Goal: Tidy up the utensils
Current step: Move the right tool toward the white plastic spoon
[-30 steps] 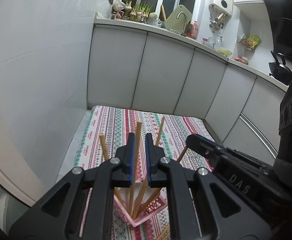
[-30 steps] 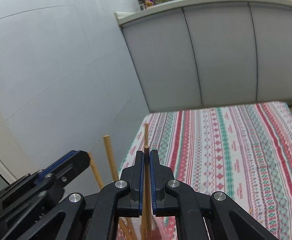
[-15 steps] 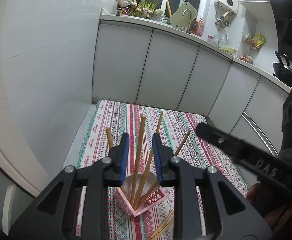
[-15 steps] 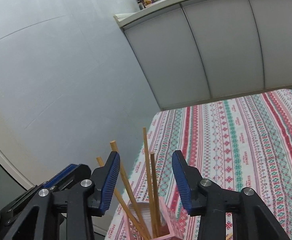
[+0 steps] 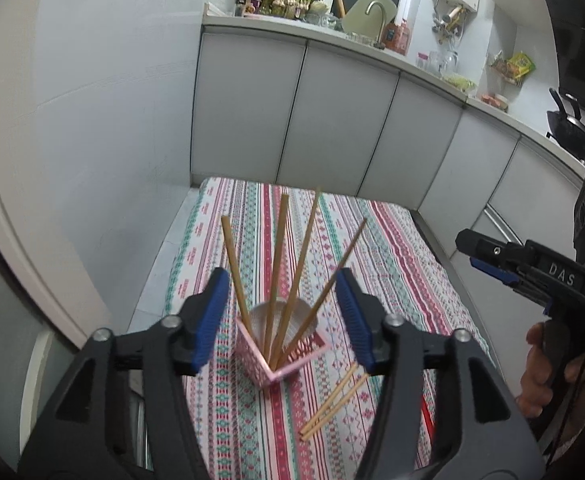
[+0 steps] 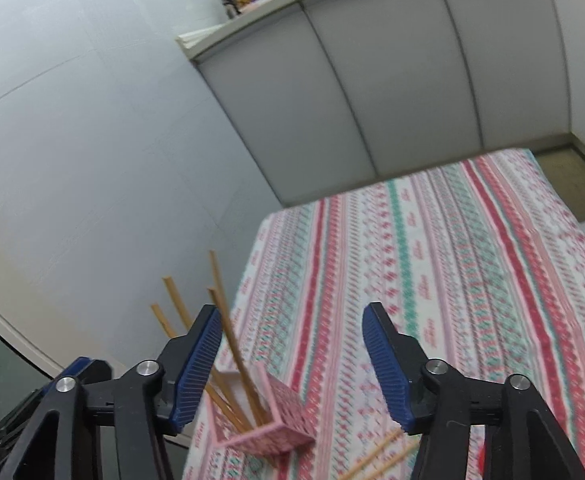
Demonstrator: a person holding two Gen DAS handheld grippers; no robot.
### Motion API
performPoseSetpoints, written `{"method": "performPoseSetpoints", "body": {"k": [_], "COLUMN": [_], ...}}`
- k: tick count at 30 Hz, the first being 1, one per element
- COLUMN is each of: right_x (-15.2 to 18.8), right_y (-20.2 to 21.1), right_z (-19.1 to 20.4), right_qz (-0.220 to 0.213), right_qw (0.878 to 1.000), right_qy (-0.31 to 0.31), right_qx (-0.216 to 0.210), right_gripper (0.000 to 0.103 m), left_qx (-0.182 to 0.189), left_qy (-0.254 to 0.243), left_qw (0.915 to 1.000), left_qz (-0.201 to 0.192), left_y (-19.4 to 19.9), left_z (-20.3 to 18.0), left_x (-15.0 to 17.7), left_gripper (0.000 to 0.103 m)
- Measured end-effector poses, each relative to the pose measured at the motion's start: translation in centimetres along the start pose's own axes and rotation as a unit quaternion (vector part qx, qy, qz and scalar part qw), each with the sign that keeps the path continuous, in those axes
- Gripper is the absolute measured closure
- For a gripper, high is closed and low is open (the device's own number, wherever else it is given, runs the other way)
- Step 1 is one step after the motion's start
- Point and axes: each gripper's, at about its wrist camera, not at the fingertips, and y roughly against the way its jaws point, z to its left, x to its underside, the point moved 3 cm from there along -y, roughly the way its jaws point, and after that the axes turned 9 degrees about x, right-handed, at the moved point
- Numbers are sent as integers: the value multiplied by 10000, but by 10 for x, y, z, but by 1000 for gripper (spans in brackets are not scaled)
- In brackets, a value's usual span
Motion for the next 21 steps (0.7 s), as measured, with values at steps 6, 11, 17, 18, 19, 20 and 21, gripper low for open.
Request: {"method": "performPoseSetpoints", "body": {"k": [6,11,17,18,19,20,21], "right_x": [14,28,41,43,45,48,51], "right_y": [2,-3,-13,-16,-19,-24,-28], "right_z": [-23,-43,-62,-66,-68,-72,-77], "right_qz": [359,762,1199,1272,1323,1402,1479], "right_qw": [9990,9957,9898,9884,9874,9858,9842], "right_qy": [-48,-181,-369,-384,-391,-401,-423], "right_qx": [249,504,680,738,776,828,874], "right_gripper": [28,26,24,23,23,23,23], "left_qx": [-35,-11,130,166,189,216,229], "left_qy": [-138,-328,-580,-590,-586,-570,-545], "left_qw": [9994,9974,9909,9892,9883,9869,9857], "left_qz": [308,639,1211,1328,1395,1494,1578], "left_y": [2,-2,-18,-22,-25,-28,-32], "left_z": [-6,-19,-33,-34,-35,-35,-35], "left_x": [13,26,52,57,61,65,68], "left_gripper": [27,21,20,20,20,20,20]}}
